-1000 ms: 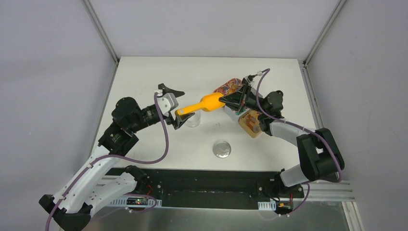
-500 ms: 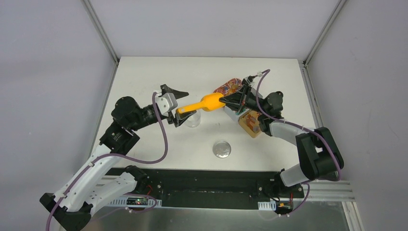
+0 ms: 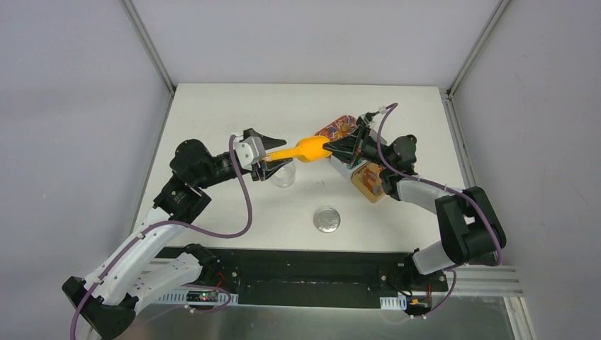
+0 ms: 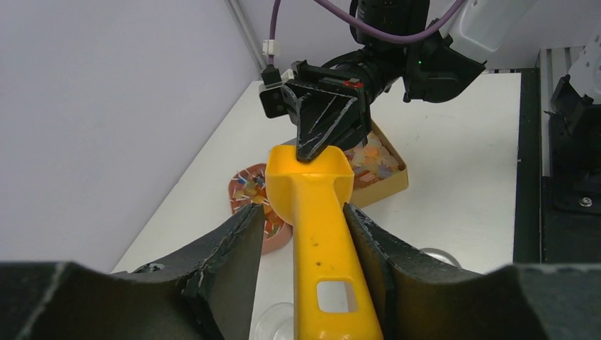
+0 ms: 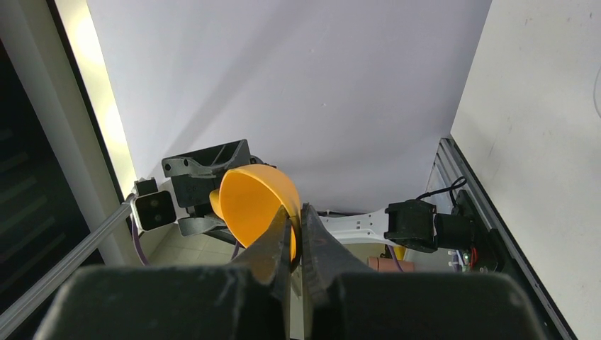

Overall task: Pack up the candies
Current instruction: Adjust the spatula.

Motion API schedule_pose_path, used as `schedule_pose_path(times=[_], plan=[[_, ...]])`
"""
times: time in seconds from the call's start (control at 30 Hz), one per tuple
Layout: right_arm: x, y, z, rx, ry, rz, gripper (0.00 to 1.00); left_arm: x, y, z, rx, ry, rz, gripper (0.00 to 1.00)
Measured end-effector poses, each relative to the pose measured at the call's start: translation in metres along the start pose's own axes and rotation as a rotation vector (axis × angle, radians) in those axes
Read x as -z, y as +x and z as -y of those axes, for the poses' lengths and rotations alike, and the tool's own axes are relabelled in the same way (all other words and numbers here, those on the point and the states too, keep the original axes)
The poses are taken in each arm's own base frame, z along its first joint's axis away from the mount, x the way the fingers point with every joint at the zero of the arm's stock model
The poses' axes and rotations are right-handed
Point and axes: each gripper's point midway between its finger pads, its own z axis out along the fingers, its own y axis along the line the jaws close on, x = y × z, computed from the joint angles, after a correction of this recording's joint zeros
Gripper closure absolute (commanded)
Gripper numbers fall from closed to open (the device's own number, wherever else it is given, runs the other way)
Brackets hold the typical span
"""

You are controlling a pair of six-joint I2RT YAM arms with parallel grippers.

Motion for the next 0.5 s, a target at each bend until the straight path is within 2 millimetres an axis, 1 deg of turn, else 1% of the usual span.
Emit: schedule_pose_path(times=[0.07, 0.23, 0.27, 0.3, 0.4, 0.43, 0.5], plan=[[-0.0001, -0.0004, -0.0001, -0.004, 0.000, 0.002, 1.00, -0.0003, -0.0010, 0.0014, 0.001, 0.008, 0.005, 0.65], [-0.0005, -0.0020, -0.0005, -0.016, -0.002, 0.010, 1.00, -0.0005, -0.0016, 0.0026, 0.011, 0.013, 0.008, 0.90], [-0.0005, -0.0022, -0.0003, -0.016, -0.003, 0.011, 0.97, -0.0005, -0.0017, 0.0025, 0.012, 0.012, 0.009, 0.95], [-0.0005, -0.0023, -0.0004, -0.017, -0.003, 0.011, 0.92, -0.0007, -0.0015, 0.0022, 0.013, 0.010, 0.010, 1.00], [-0.0005, -0.0027, 0.0002, -0.019, -0.003, 0.013, 0.76, -0.0007, -0.0008, 0.0019, 0.018, 0.007, 0.008, 1.00], [-0.0002, -0.0024, 0.0009, -0.020, -0.002, 0.014, 0.70, -0.0007, -0.0007, 0.0017, 0.022, 0.005, 0.008, 1.00], [0.0010, -0.0018, 0.0032, -0.024, 0.000, 0.016, 0.52, -0.0004, -0.0002, -0.0008, 0.033, -0.012, 0.005, 1.00]])
